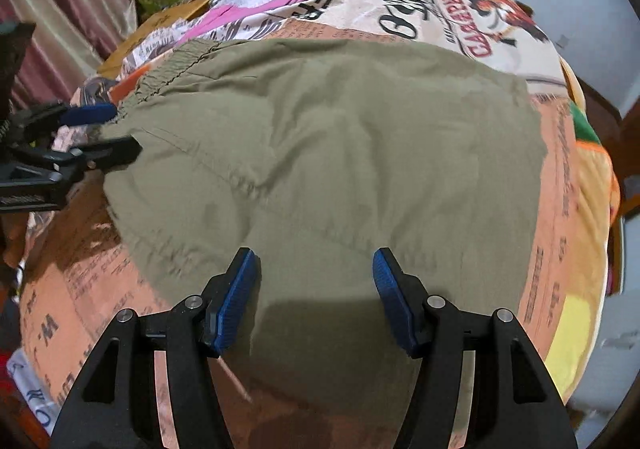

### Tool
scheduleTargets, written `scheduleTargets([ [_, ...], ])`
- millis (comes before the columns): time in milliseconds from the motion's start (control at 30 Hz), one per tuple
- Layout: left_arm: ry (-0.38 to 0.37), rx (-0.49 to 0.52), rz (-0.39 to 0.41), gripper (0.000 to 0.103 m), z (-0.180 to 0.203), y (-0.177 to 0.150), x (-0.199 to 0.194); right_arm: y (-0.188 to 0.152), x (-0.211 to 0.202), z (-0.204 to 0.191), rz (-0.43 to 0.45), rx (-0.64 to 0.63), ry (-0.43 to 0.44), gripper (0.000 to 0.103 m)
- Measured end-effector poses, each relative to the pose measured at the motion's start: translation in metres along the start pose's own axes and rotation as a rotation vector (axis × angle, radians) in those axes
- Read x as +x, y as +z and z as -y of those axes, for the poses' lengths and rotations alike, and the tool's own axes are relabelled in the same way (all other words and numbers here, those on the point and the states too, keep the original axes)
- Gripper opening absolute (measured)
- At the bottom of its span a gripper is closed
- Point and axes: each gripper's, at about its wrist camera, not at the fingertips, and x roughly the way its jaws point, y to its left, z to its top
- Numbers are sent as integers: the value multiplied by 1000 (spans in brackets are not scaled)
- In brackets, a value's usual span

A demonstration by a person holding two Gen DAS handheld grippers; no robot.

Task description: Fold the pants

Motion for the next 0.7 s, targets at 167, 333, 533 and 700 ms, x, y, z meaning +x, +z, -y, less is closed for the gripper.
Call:
scheduleTargets([
  [167,34,11,14,83,4,-7,-1,-15,-8,11,20,90,24,57],
  [333,26,-34,-4,83,-3,-8,-8,-24,-15,16,23,140,34,57],
  [533,-39,-137,7,83,-19,-11,-33,-25,-22,18,21,160,15,57],
  [700,-114,-212,-6,84,-31,-20,-41,-17,-38,15,74,153,12,57],
])
